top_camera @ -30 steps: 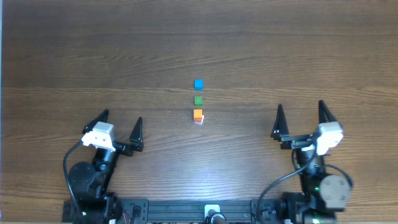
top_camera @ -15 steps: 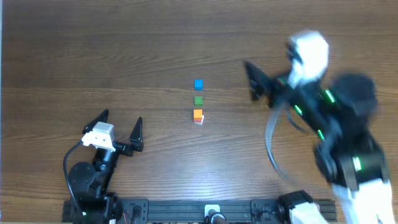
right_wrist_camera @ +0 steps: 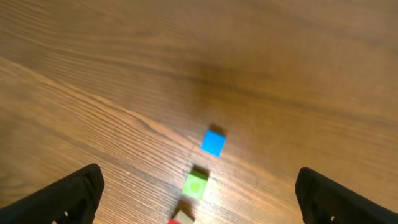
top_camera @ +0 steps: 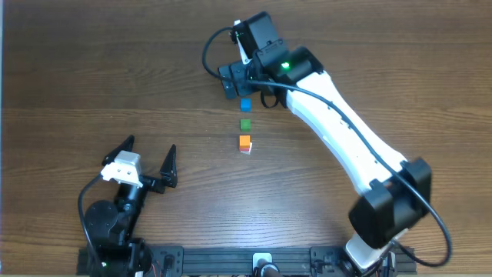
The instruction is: Stack Cubes
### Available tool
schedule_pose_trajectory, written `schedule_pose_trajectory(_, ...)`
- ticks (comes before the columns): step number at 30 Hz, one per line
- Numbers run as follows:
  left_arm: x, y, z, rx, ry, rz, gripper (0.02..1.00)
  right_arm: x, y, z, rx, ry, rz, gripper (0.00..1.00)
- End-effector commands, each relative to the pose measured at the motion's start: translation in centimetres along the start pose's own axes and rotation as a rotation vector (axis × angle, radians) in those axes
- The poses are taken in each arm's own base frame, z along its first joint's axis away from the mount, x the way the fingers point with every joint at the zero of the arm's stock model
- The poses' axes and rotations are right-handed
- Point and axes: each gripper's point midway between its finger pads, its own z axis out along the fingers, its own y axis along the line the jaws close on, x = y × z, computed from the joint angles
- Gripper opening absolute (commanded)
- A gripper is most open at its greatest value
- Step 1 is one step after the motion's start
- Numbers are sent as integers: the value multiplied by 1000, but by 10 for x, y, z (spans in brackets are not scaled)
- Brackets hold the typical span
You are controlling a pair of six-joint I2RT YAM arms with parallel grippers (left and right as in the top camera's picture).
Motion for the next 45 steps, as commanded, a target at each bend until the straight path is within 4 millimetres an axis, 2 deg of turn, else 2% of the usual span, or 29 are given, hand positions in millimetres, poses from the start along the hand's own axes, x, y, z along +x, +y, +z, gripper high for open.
schedule_pose_trajectory(1,2,-3,0,14,1,14,998,11,-1,22,13,74,120,991)
schedule_pose_trajectory(7,2,-3,0,14,1,15,1000,52,-3,71,59,244,237,993)
schedule_pose_trajectory(12,2,-3,0,14,1,14,1000,76,4,94,82,327,249,993)
schedule_pose_trajectory(23,2,-3,0,14,1,15,1000,102,13,111,100,409,220,967)
schedule_pose_trajectory(32,2,-3,0,14,1,14,1000,120,10,127,124,466,219,952)
schedule_pose_trajectory(38,2,-3,0,14,1,14,1000,125,8,131,138,480,231,901)
schedule_pose_trajectory(45,2,-3,0,14,1,15,1000,126,7,131,140,484,231,759)
